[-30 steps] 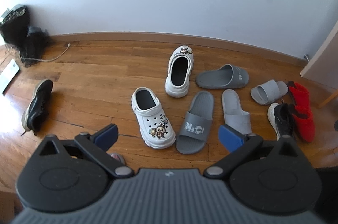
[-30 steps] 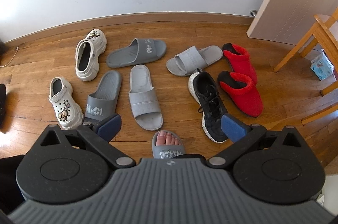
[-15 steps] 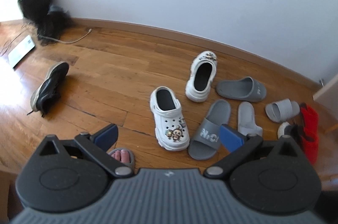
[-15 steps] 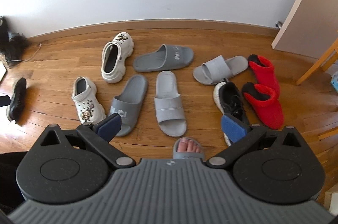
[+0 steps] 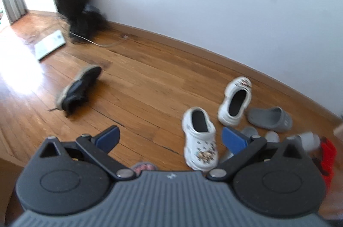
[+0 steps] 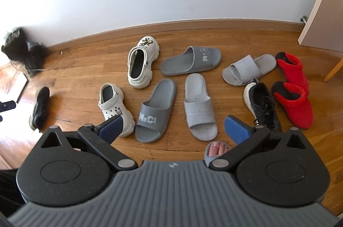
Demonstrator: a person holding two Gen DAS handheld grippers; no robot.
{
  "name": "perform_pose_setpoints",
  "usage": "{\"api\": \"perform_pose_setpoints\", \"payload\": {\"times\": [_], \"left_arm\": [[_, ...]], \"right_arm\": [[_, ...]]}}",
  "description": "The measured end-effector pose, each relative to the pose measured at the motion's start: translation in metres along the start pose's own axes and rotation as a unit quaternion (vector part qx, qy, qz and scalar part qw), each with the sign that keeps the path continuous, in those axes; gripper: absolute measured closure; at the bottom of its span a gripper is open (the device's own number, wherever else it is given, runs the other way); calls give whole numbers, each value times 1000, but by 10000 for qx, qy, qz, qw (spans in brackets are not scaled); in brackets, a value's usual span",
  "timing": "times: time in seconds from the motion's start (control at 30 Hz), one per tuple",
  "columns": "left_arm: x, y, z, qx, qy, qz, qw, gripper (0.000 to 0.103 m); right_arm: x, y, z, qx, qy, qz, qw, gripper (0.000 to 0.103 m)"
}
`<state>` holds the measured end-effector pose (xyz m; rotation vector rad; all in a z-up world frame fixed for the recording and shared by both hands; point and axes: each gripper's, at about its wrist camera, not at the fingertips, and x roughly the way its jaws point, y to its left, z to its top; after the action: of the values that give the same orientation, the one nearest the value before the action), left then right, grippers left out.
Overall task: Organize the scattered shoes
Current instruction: 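Turn the left tool toward the black sneaker and approach it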
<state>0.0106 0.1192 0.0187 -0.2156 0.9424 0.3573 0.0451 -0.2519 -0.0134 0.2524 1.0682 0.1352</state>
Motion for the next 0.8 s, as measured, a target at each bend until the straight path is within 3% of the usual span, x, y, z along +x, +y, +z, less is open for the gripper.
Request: {"api": "perform_pose_setpoints", "payload": {"times": [0.17, 0.33, 0.8], "left_arm": [[2, 19, 9, -203, -137, 234, 9994, 0], [4, 38, 18, -371, -285, 668, 9967, 0], [7, 86, 41, -987, -347, 1032, 9891, 0]], "right_arm": [[-1, -12, 0, 400, -291, 388, 9980, 1], [-1, -22, 4, 847, -611, -4, 9945, 1], [3, -14, 9, 753, -440, 245, 9959, 1]]}}
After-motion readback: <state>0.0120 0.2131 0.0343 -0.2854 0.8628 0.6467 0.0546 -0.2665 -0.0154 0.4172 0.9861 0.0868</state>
